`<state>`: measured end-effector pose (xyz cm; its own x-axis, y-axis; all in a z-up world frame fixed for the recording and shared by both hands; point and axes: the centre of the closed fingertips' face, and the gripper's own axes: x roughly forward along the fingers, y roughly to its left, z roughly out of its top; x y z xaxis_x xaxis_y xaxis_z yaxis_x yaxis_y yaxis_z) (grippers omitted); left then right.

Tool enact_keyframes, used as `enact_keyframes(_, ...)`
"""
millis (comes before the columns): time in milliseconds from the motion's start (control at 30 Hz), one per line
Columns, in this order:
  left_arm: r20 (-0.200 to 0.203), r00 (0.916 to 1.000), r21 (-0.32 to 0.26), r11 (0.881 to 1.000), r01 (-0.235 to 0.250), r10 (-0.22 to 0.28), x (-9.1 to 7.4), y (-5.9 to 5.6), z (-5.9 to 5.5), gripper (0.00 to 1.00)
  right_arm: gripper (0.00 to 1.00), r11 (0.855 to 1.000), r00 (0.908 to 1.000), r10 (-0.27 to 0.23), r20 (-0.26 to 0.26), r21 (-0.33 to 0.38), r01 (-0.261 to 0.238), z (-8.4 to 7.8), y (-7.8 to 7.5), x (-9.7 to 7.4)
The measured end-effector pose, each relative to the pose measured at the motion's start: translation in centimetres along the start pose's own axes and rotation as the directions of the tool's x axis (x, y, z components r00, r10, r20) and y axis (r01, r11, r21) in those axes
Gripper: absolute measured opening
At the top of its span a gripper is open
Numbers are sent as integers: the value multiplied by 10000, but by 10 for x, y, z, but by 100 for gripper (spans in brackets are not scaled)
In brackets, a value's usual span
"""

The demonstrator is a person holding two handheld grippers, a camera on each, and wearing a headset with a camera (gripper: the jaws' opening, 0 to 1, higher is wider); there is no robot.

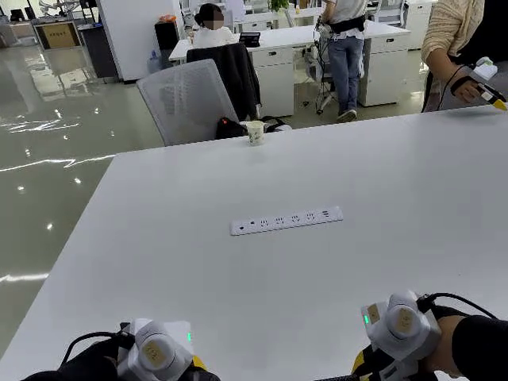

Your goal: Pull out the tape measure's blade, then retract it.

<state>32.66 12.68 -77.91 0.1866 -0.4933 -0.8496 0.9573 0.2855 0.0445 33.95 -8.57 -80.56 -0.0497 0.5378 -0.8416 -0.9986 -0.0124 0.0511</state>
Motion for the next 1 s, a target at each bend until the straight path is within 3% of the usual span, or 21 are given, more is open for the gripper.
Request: enact_keyframes(1000, 25, 10000, -56, 10000, -35, 35, -1, -1, -1, 35, 10, 9998, 9999, -75, -123, 160, 77, -15, 0, -10)
